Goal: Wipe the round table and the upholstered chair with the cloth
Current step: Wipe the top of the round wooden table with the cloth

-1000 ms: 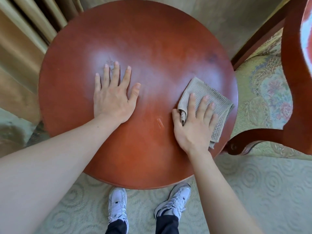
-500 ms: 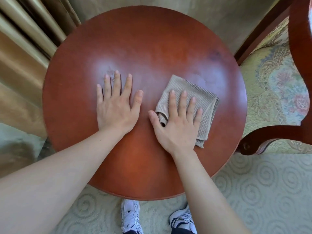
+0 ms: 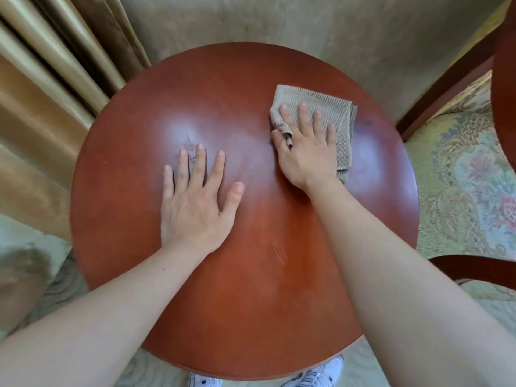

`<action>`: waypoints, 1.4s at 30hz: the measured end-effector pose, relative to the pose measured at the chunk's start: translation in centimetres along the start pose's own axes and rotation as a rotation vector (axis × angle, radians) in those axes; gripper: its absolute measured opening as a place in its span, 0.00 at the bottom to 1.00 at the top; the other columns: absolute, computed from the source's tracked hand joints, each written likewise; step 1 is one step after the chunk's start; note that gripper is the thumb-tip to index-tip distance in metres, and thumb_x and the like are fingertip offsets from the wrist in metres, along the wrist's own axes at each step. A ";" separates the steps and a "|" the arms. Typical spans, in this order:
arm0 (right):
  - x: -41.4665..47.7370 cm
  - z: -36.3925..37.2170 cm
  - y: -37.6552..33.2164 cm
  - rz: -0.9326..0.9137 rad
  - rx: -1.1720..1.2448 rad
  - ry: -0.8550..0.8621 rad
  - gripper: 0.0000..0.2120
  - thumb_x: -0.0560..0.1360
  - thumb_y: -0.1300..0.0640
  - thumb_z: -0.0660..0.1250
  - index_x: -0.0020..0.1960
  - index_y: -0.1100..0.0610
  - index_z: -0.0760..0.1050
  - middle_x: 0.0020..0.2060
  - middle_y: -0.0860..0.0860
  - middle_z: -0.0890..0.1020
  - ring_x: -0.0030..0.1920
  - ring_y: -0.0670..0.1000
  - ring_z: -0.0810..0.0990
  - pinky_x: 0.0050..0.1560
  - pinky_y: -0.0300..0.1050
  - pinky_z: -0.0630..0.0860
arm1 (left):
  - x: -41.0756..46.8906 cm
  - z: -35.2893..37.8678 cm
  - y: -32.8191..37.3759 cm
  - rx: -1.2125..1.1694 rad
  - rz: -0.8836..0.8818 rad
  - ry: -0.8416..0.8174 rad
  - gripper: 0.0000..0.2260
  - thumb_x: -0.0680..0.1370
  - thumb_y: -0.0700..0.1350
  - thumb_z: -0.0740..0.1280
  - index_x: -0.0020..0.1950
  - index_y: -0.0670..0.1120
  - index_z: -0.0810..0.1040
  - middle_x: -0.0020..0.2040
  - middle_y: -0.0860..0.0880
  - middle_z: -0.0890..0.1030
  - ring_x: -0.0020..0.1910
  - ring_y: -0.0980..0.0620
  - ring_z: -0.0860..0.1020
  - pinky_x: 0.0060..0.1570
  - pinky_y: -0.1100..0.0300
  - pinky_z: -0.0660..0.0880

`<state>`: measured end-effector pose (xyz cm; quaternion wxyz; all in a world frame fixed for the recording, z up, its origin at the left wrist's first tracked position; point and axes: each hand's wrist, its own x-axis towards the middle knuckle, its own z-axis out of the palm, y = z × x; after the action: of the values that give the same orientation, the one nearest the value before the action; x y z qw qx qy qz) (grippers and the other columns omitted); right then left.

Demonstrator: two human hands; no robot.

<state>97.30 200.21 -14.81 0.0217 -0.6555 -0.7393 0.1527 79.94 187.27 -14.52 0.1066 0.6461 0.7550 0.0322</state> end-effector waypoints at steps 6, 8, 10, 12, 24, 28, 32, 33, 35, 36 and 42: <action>0.4 -0.8 0.7 -0.056 0.050 -0.045 0.26 0.83 0.40 0.45 0.80 0.40 0.48 0.81 0.48 0.47 0.80 0.54 0.40 0.77 0.55 0.35 | 0.2 0.3 -0.1 0.026 -0.001 0.020 0.38 0.77 0.69 0.29 0.83 0.55 0.49 0.83 0.47 0.48 0.82 0.45 0.43 0.79 0.43 0.42; -1.1 -0.4 0.6 -0.073 0.045 -0.044 0.26 0.83 0.40 0.45 0.80 0.41 0.48 0.81 0.48 0.47 0.80 0.54 0.40 0.77 0.55 0.35 | 0.2 0.4 -0.1 0.020 -0.004 0.018 0.38 0.77 0.70 0.29 0.83 0.55 0.50 0.83 0.47 0.49 0.82 0.44 0.43 0.79 0.43 0.43; -3.7 0.1 0.6 -0.096 0.030 -0.020 0.26 0.83 0.41 0.45 0.80 0.41 0.49 0.81 0.48 0.48 0.80 0.54 0.41 0.77 0.55 0.37 | 0.0 0.4 0.0 0.018 -0.003 0.020 0.38 0.77 0.70 0.29 0.83 0.55 0.50 0.83 0.47 0.49 0.82 0.44 0.44 0.79 0.43 0.43; -6.8 0.7 0.6 -0.123 0.021 0.018 0.26 0.82 0.40 0.44 0.80 0.40 0.49 0.81 0.48 0.49 0.80 0.55 0.42 0.78 0.56 0.39 | -0.1 0.4 0.1 0.030 -0.007 0.029 0.38 0.77 0.70 0.29 0.83 0.55 0.50 0.83 0.47 0.49 0.82 0.44 0.44 0.79 0.43 0.44; -21.2 1.6 1.1 -0.294 0.292 -0.181 0.25 0.82 0.39 0.43 0.79 0.40 0.53 0.79 0.41 0.49 0.77 0.40 0.36 0.76 0.43 0.33 | -0.4 0.5 -0.4 -0.014 0.038 0.037 0.37 0.78 0.67 0.32 0.83 0.51 0.52 0.83 0.48 0.51 0.82 0.45 0.46 0.79 0.44 0.43; -21.8 -1.5 2.3 0.049 0.698 -0.208 0.24 0.79 0.33 0.48 0.56 0.44 0.78 0.49 0.38 0.80 0.58 0.37 0.75 0.56 0.40 0.65 | -1.1 0.4 -0.4 -0.029 0.044 0.037 0.37 0.79 0.65 0.32 0.82 0.49 0.55 0.83 0.47 0.55 0.82 0.43 0.48 0.79 0.43 0.45; -21.7 -5.4 3.3 0.408 1.236 -0.059 0.28 0.80 0.36 0.53 0.32 0.49 0.79 0.29 0.51 0.84 0.31 0.52 0.82 0.32 0.51 0.75 | -1.5 -1.0 1.1 -0.069 0.036 -0.035 0.41 0.77 0.67 0.30 0.81 0.48 0.57 0.82 0.46 0.56 0.81 0.41 0.50 0.78 0.41 0.49; -21.8 -6.3 4.0 0.498 1.394 -0.044 0.28 0.80 0.36 0.55 0.40 0.55 0.83 0.40 0.62 0.86 0.41 0.63 0.85 0.42 0.60 0.81 | -1.7 -1.5 2.1 -0.101 0.039 -0.039 0.42 0.77 0.68 0.30 0.81 0.48 0.58 0.82 0.46 0.57 0.81 0.40 0.51 0.78 0.41 0.51; -22.6 -8.4 5.3 0.572 1.662 0.002 0.24 0.78 0.36 0.59 0.51 0.55 0.84 0.53 0.64 0.84 0.55 0.63 0.83 0.61 0.64 0.77 | -2.1 -2.5 4.6 -0.156 0.082 -0.052 0.43 0.75 0.70 0.29 0.81 0.50 0.59 0.82 0.48 0.56 0.81 0.43 0.51 0.79 0.44 0.51; -23.1 -9.6 6.1 0.581 1.772 0.016 0.24 0.76 0.36 0.61 0.56 0.54 0.82 0.55 0.60 0.85 0.57 0.60 0.83 0.64 0.64 0.75 | -2.3 -3.0 6.2 -0.184 0.115 -0.064 0.44 0.74 0.72 0.29 0.81 0.51 0.58 0.83 0.50 0.55 0.82 0.45 0.50 0.79 0.44 0.51; -27.1 -20.0 14.1 0.391 2.023 0.178 0.28 0.79 0.37 0.53 0.64 0.54 0.80 0.62 0.56 0.82 0.63 0.57 0.80 0.61 0.60 0.75 | -4.1 -6.3 20.0 -0.443 0.307 -0.053 0.43 0.74 0.73 0.30 0.82 0.54 0.56 0.82 0.54 0.54 0.81 0.53 0.47 0.79 0.50 0.48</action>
<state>119.31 179.00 5.21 0.5921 -0.4483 -0.1414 0.6546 98.60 187.06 -4.13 0.2589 0.7147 0.6196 0.1955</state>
